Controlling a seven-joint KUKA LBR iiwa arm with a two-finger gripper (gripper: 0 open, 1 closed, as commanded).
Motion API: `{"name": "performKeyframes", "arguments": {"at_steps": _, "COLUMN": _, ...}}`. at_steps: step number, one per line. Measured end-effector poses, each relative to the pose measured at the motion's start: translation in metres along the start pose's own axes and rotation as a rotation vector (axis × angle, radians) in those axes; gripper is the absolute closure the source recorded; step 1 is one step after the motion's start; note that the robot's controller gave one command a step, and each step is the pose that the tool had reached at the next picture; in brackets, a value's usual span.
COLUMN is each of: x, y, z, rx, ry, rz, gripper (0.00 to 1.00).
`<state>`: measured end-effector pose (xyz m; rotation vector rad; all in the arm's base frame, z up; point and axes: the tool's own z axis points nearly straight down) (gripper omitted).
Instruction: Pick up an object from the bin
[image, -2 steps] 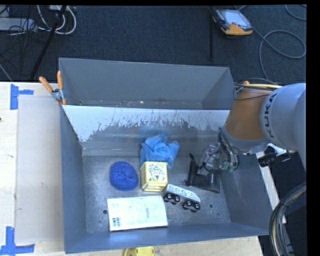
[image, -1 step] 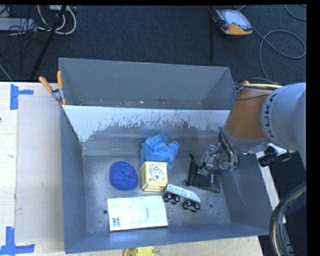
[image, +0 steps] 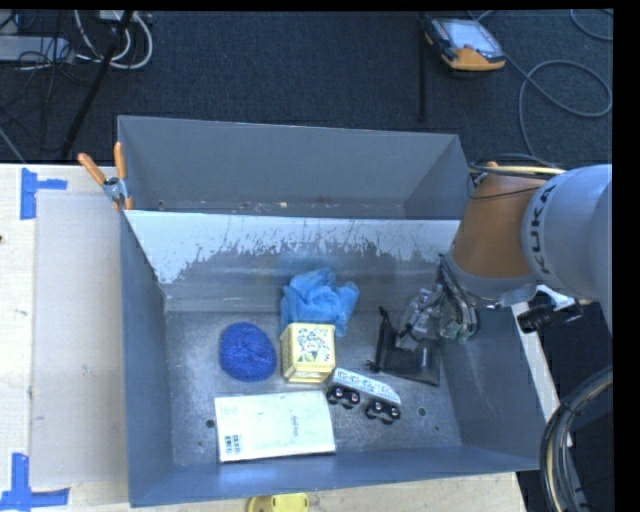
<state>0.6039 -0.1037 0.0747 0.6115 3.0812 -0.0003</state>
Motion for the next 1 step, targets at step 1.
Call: {"name": "performKeyframes", "arguments": {"at_steps": 1, "x": 0.0008, "y": -0.0001, "z": -0.0056, "rx": 0.000, "ry": 0.003, "rz": -0.001, "gripper": 1.00}}
